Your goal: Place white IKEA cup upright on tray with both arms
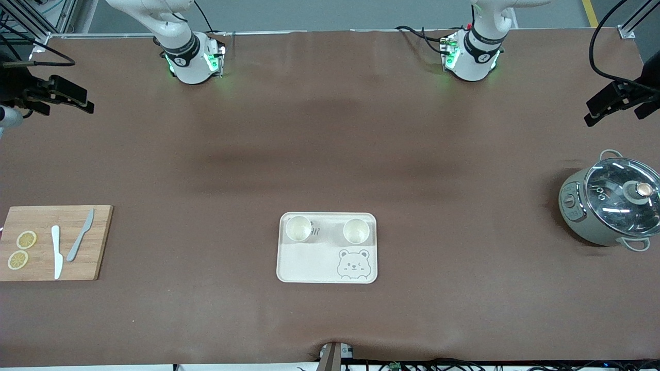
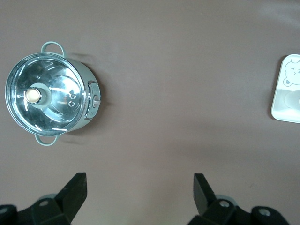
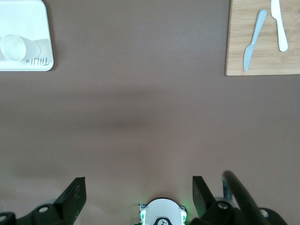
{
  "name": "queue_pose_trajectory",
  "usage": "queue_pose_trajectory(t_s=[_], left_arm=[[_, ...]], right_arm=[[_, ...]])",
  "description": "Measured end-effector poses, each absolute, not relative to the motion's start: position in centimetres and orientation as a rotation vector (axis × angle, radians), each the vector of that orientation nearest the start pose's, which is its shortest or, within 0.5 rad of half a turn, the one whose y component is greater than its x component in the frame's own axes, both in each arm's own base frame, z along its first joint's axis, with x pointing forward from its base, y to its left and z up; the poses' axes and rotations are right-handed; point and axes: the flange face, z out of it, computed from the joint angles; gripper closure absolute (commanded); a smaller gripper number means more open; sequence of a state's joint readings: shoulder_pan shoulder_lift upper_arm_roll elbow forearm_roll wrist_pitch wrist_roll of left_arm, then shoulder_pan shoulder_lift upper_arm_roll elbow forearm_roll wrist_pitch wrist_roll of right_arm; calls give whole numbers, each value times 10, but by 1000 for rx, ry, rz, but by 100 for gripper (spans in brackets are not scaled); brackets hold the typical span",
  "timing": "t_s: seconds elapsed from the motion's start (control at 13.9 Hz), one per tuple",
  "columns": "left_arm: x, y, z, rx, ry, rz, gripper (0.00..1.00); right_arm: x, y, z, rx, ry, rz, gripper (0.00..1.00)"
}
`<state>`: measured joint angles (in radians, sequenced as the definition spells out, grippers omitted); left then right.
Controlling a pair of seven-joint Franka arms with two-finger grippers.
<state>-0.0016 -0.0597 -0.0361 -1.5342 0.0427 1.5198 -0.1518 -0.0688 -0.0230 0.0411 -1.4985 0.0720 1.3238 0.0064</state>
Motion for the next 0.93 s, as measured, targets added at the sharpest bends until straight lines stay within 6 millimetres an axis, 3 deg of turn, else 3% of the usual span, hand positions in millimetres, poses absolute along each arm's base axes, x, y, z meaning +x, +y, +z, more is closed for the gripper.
queue_pose_trajectory(t_s=[0.22,0.93], left_arm=[[531,-17,671,-3098,-139,-75,0],[530,-15,673,-3098,-137,-71,0]], right_arm=[[521,-20,647,-3078,75,241,0],[527,-17,649,-3096,65,183,0]])
